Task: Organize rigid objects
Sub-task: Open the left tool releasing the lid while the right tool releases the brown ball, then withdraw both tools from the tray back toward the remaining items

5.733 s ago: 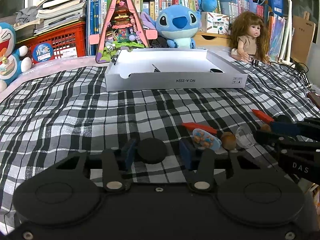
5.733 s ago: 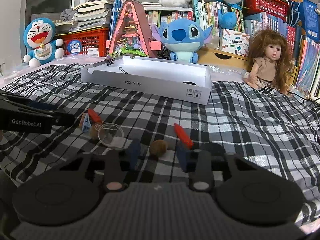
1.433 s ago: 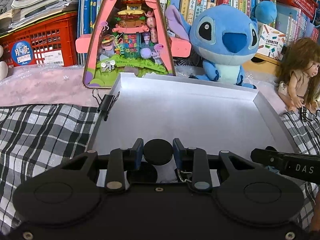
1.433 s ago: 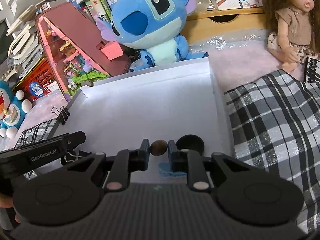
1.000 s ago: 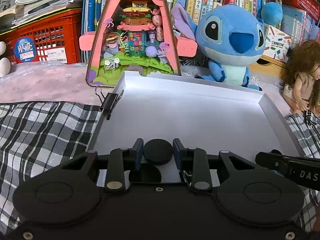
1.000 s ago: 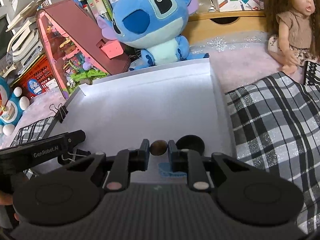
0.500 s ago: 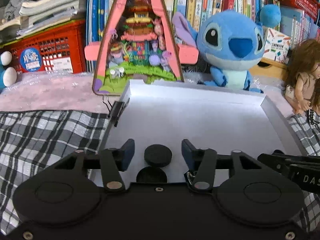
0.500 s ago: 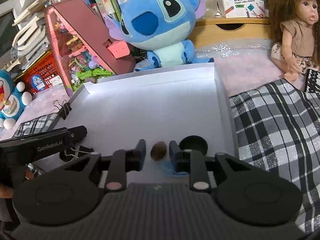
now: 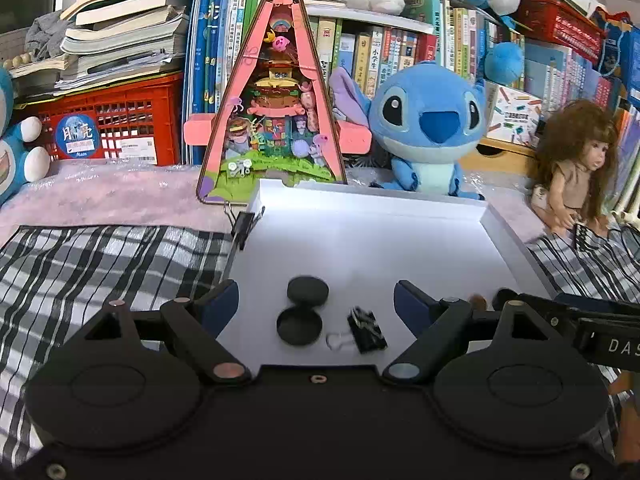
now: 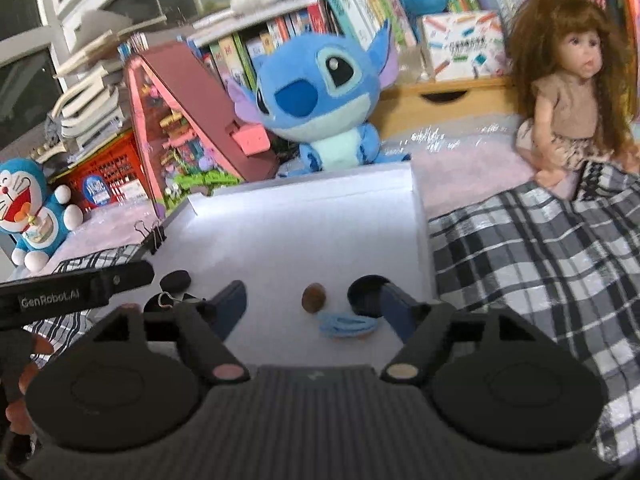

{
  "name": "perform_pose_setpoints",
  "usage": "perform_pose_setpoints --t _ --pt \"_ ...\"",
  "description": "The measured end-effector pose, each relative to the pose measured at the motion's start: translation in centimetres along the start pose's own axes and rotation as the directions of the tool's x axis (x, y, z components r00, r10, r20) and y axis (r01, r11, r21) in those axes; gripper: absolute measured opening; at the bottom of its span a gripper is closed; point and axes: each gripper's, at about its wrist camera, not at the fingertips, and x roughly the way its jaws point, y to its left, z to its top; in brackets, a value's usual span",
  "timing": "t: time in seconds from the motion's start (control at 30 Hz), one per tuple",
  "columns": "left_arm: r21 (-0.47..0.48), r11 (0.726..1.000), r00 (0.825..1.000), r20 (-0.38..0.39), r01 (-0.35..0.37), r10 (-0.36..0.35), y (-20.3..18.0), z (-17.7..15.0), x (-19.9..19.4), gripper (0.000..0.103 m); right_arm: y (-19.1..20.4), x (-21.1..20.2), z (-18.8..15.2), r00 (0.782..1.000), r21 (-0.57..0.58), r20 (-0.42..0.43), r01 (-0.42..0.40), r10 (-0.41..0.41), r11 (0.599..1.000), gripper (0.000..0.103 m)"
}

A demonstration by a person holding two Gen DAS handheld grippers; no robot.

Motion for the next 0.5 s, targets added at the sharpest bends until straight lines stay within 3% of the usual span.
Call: perform_pose_setpoints --t 0.5 --pt "0.021 0.997 0.997 -0.002 0.074 -0.074 -0.4 -4.7 -5.2 0.084 1.1 -4.4 -3.5 0.999 -0.078 0.029 0.025 -0.023 0.997 0.089"
